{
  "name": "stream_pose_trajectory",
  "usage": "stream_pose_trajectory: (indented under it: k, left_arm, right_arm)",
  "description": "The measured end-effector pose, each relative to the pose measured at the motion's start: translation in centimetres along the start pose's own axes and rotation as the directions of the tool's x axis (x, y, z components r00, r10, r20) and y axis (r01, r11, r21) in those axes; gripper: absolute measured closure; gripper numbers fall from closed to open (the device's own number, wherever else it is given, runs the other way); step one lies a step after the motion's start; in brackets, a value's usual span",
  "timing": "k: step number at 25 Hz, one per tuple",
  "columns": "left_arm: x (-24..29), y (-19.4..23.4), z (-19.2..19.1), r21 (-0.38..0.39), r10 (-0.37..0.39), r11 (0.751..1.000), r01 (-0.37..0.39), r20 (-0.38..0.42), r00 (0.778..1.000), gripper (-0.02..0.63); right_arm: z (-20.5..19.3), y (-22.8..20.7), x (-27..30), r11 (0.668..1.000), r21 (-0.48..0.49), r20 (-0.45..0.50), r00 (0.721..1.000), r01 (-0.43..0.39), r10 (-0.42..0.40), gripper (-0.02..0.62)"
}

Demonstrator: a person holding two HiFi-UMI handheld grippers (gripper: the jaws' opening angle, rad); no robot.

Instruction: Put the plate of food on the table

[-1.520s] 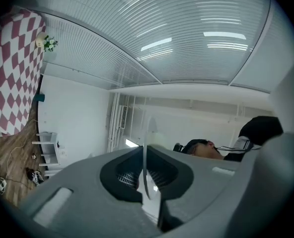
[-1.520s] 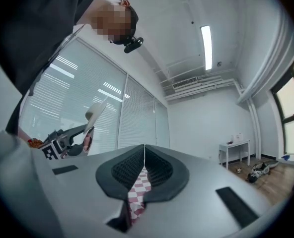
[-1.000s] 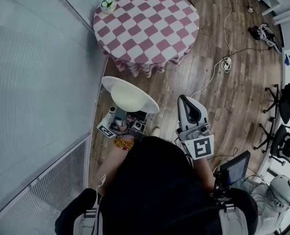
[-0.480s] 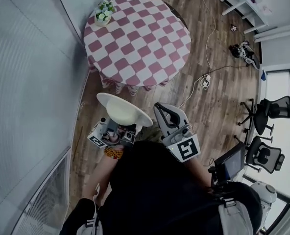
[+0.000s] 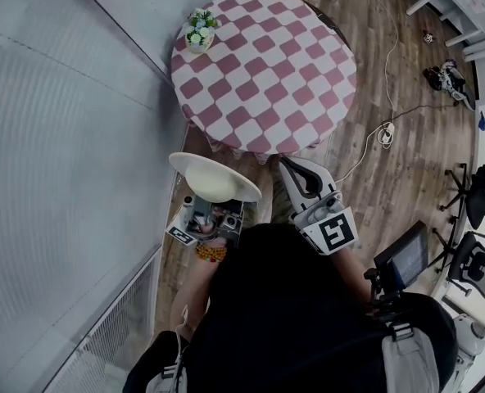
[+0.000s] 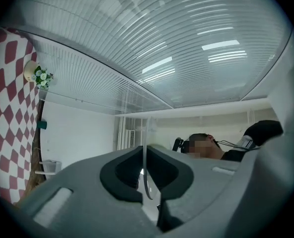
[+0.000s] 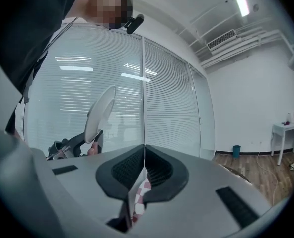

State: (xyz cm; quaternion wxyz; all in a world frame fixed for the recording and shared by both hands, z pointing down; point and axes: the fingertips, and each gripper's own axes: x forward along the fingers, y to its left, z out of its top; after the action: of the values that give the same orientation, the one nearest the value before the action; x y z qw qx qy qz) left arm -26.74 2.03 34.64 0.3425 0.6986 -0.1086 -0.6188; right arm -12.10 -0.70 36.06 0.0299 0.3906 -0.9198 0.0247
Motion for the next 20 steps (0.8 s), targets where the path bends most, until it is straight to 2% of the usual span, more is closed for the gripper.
stream_pose_trajectory:
  k: [6,8,11,14,16,20]
  left_arm:
    - [3.7,3.7,2.2,0.045,0.049,0.998,-0.051,0.041,0.998,0.586]
    - [6.2,4.9,3.4,0.061,0.033,0.998,-0.036,0.045,0.998,0.586]
    - [12.1,6.2,5.1,0.103,-0.038,0.994,0.037,0.003,0.999,0.586]
    - [19.4,6.9,5.7,0.186,-0.110,0.975,0.124,-0.088,0.990,0.586]
    - [24.1,6.4,6.0,0.240,-0.157,0.952,0.191,-0.153,0.976,0.586]
    - [35.9,7.5,6.4,0.263,-0.229,0.919,0.295,-0.256,0.939,0.586]
  right_arm:
    - [0.5,-5.6,2.1,0.998,0.046,0.007,0.999,0.031,-0.032,0.583]
    - [0.3,-7.8,2.2,0.997,0.050,-0.003,0.999,0.051,-0.051,0.583]
    - [-0.4,-11.5,1.9,0.992,0.071,-0.021,0.995,0.104,-0.102,0.583]
    - [-1.5,-14.3,1.2,0.986,0.077,-0.045,0.988,0.150,-0.146,0.583]
    - [-2.4,-14.9,0.4,0.980,0.087,-0.062,0.983,0.178,-0.173,0.583]
    - [-3.0,-17.2,0.2,0.967,0.126,-0.096,0.973,0.223,-0.212,0.583]
